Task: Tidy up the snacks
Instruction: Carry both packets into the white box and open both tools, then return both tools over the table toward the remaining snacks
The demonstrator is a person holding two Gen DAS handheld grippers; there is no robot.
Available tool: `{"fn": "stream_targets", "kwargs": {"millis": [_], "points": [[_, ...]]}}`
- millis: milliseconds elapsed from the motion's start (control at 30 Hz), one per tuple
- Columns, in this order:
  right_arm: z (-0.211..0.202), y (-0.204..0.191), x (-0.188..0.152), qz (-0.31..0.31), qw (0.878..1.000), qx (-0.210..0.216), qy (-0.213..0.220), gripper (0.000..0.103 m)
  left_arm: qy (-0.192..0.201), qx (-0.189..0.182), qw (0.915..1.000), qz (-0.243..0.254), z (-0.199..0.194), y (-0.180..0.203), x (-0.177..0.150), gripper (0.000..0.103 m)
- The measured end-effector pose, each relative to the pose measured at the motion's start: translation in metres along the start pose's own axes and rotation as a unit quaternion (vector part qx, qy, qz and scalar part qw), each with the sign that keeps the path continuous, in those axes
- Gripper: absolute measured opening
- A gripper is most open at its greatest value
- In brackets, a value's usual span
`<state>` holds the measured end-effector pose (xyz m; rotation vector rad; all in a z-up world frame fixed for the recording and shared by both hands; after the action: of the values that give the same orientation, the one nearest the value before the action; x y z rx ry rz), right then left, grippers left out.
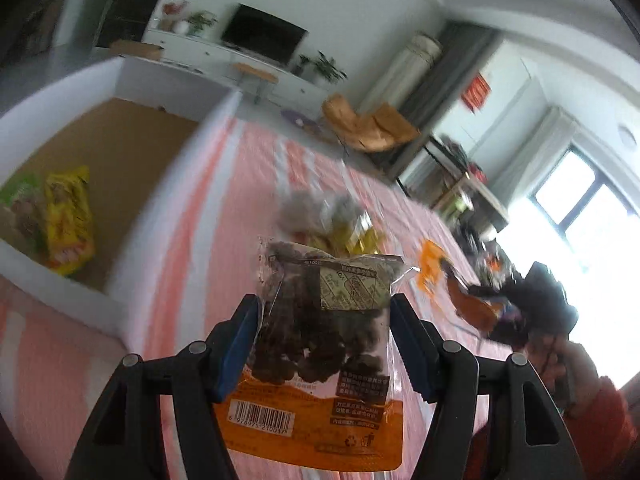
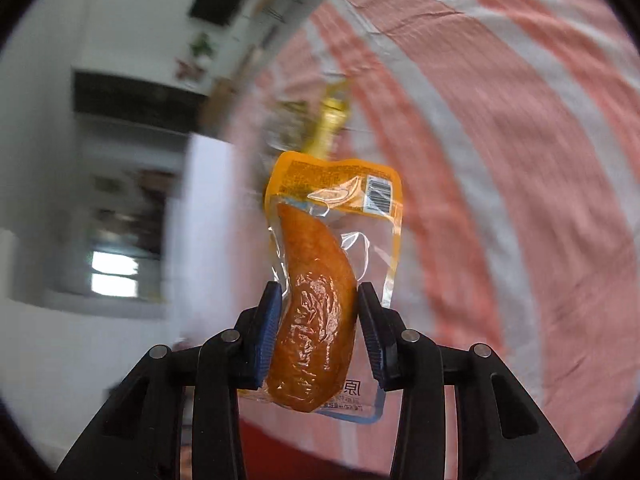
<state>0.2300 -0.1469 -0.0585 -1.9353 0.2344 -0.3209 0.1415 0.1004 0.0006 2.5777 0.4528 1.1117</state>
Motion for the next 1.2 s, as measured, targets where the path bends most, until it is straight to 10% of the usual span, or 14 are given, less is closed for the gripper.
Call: {"fn": "stream_targets", "kwargs": {"millis": [233,567,700,900,1067,1200], "points": [[0.041,-0.072,0.002,0.009,0.992,0.119,-0.027,0.040,0.046,0.093,0.9938,-0.040,-0.026,-0.090,0.072,0.065],[0.265,-0.245,-0.083,-0.108,0.961,0.197,-0.161,0.049,0.044,0.238,0.9666,-0.083,-0.020,-0.211,0.112,0.083],[0.319,-0.258,-0.101,-0.179,0.956,0.153,-0.176,0.078,0.045,0.235,0.9656,-0.101,-0.022,-0.228,0.104,0.090],[0.299,-0.244,-0.101,-0.279,0.943,0.101,-0.152,0.078,0.068,0.214,0.9720,-0.069,-0.039,-0.193,0.081,0.090],[0.234,-0.144,-0.075,-0.434,0.889,-0.115,-0.086,0.082,0.038,0.120,0.9920,0.017,-0.038,-0.083,0.019,0.091],[0.162,-0.031,-0.044,-0.417,0.871,-0.254,-0.060,0.082,-0.029,0.056,0.9933,0.097,-0.008,0.006,-0.072,0.094]]}}
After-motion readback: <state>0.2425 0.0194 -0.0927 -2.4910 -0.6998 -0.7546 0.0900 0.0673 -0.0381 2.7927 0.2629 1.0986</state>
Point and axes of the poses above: each gripper's, at about its wrist camera, not at the fingertips, and z roughly the way its jaws point, y to its right, x to its top, the point moved 9 cm from there along z, roughly the way its jaws point, and after that the axes turned 14 degrees about x, right-handed, at the moved point
